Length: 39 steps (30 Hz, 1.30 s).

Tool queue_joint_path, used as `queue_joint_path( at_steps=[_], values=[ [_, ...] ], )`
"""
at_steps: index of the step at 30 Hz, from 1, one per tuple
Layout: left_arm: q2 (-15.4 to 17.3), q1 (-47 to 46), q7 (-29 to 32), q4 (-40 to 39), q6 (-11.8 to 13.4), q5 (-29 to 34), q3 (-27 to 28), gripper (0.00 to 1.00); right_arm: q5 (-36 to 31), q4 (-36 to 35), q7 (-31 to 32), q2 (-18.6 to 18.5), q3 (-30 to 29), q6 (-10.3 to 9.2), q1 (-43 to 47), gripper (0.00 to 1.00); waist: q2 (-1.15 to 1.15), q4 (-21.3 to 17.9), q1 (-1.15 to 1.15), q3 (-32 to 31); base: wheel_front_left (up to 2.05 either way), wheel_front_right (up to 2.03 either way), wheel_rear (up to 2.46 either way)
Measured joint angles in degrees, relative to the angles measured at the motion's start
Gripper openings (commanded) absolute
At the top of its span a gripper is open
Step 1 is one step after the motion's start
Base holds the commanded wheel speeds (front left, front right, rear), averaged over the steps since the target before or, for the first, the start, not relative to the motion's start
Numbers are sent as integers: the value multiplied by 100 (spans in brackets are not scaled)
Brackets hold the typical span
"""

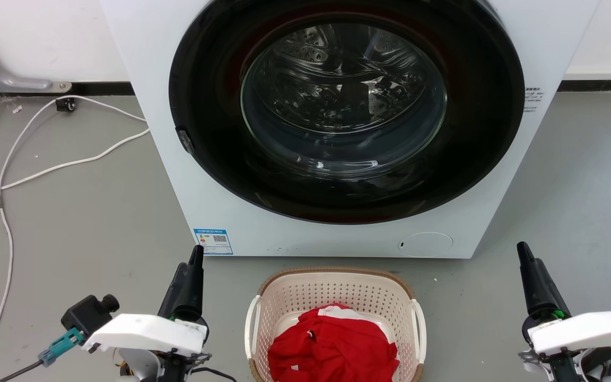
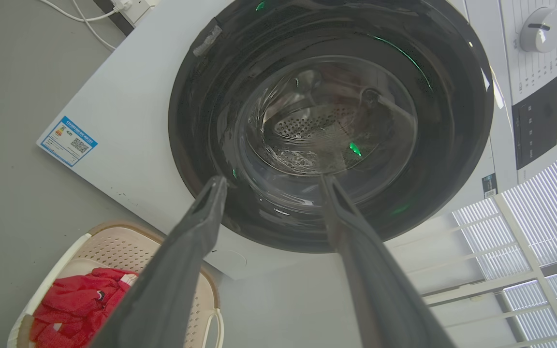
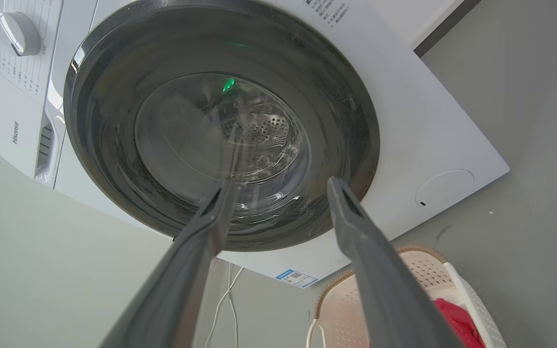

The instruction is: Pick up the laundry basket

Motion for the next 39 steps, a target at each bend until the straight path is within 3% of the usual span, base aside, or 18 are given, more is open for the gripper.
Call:
queue_joint_path(
  at_steps=[16,39],
  values=[
    [8,0,-289,-38,99,1543,-305,100,-1455,-370,57,4,45,0,205,100,0,18,0,12,0,0,0],
    [62,1,-659,76,277,3233,-601,100,-3087,-634,58,4,96,1,371,100,0,27,0,8,0,0,0]
  ],
)
